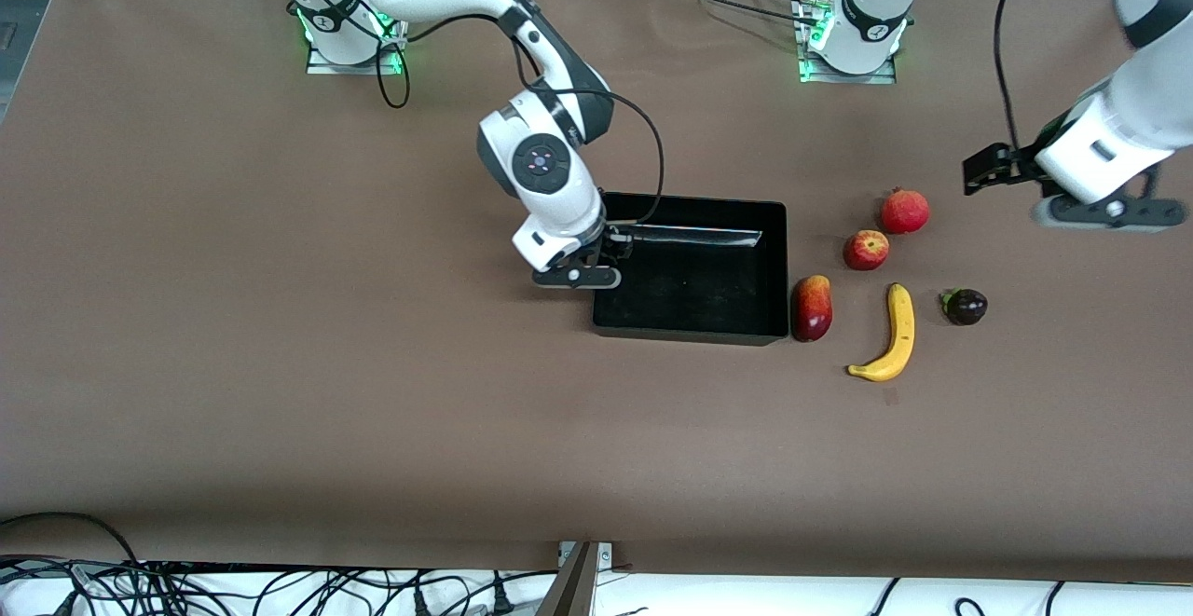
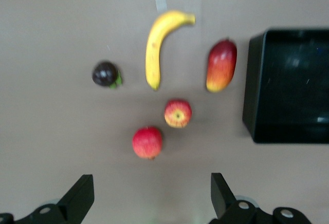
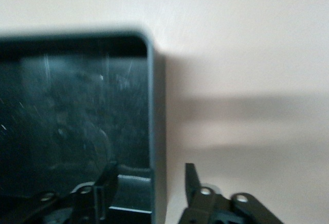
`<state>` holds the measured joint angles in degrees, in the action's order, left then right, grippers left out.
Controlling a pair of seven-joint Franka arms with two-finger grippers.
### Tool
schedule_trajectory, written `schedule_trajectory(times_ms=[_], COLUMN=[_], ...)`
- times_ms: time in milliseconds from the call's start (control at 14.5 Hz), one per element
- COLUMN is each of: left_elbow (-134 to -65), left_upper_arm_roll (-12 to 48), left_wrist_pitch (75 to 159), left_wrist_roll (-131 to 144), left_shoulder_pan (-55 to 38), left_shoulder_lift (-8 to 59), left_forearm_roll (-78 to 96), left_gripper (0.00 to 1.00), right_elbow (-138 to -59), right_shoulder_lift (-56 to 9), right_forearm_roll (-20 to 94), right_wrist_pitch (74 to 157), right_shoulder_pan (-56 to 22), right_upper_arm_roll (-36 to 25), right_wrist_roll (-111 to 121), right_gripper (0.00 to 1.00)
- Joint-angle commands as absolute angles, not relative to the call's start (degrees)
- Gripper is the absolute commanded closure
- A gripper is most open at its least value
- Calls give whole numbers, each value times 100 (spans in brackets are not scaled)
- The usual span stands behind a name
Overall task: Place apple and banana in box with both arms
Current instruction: 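Retract the right gripper while the left gripper reaches the red apple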
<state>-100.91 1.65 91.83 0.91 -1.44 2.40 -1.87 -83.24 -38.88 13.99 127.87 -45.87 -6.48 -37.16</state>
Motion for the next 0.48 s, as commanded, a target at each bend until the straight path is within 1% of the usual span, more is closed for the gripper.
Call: schedule_trajectory(times_ms=[0,69,138,206,275,344,413], left_elbow=[-10098,-10264,-10614,-11017,-11448,-11826,-12152], left_upper_arm_roll=[220,315,386,413,430,439,439], left_wrist_pitch=[9236,9568,10076,10768,11489,12096,12520], left_wrist_roll=[-53,-70,-79,-70,-70,-70,-62], left_shoulder_pan=[-158,-158,-158,-158,-158,-150,-149], left_shoulder_lift=[921,1027,1046,1089,1194,1274,1292], left_forearm_roll=[-290,-290,-299,-368,-482,-588,-589], left_gripper=[0,0,0,0,0,0,0], right_elbow=[-8429,-8420,-8403,-8428,-8420,-8420,-8455], right_shoulder_lift=[-3035,-2763,-2490,-2235,-2050,-1839,-1672], right_forearm_roll=[1564,1573,1591,1591,1591,1591,1591], right_wrist_pitch=[11799,11438,11191,10901,10463,10076,9820], right_shoulder_pan=[-4431,-4256,-4089,-3991,-3973,-3973,-3964], right_upper_arm_roll=[-1298,-1449,-1598,-1791,-2115,-2414,-2652], right_wrist_roll=[-2975,-2518,-2087,-1700,-1357,-1032,-767], right_gripper=[0,0,0,0,0,0,0])
